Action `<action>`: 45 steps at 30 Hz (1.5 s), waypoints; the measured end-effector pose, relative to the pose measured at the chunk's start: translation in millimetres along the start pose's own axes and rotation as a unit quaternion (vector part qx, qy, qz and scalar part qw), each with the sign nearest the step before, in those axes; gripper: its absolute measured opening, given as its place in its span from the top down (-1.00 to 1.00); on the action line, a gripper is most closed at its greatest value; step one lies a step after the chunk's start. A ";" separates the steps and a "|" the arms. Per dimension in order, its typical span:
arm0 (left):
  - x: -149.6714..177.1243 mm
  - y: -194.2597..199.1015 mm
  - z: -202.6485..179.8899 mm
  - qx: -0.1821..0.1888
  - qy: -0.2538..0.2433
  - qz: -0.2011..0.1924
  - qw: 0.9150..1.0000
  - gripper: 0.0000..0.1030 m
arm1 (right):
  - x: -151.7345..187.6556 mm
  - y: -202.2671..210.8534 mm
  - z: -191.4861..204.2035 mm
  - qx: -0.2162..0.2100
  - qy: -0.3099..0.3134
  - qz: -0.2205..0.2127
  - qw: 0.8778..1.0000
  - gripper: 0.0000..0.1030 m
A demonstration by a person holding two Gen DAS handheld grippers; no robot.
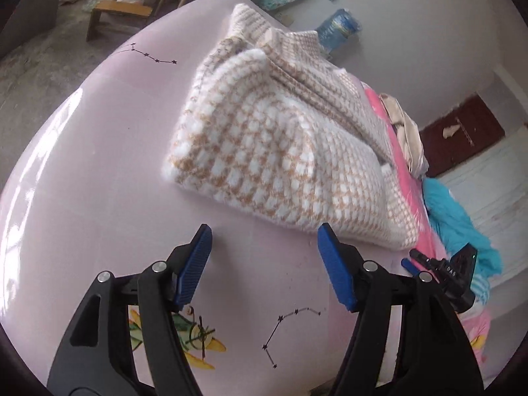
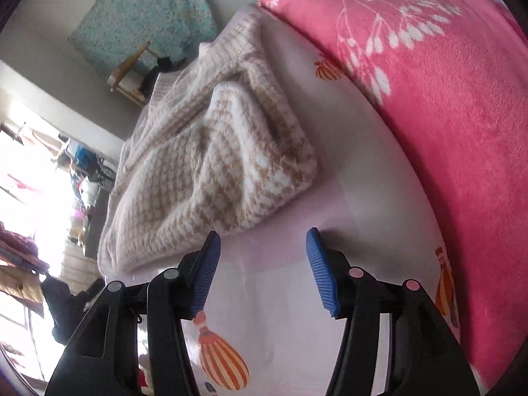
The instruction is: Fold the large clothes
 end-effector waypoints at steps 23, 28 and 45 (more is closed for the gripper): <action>-10.7 41.5 -83.7 -0.107 -0.188 -0.192 0.957 0.84 | -48.5 42.7 96.6 0.195 0.186 -0.177 0.947 0.84; 2.4 82.7 -90.4 -0.069 -0.189 -0.189 0.961 0.87 | -39.3 79.2 103.1 0.184 0.201 -0.193 0.942 0.84; 14.0 122.8 60.0 -0.092 0.020 -0.112 0.989 0.59 | 37.0 81.3 -2.8 0.093 0.047 -0.041 0.994 0.17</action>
Point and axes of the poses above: each gripper's, at about its wrist camera, not at the fingertips, and y roughly against the way its jaws point, z to its left, x to its underside, the point moved 5 cm from there along -y, roughly the way its jaws point, and after that the axes turned 12 degrees about y, right-handed, at the moved point
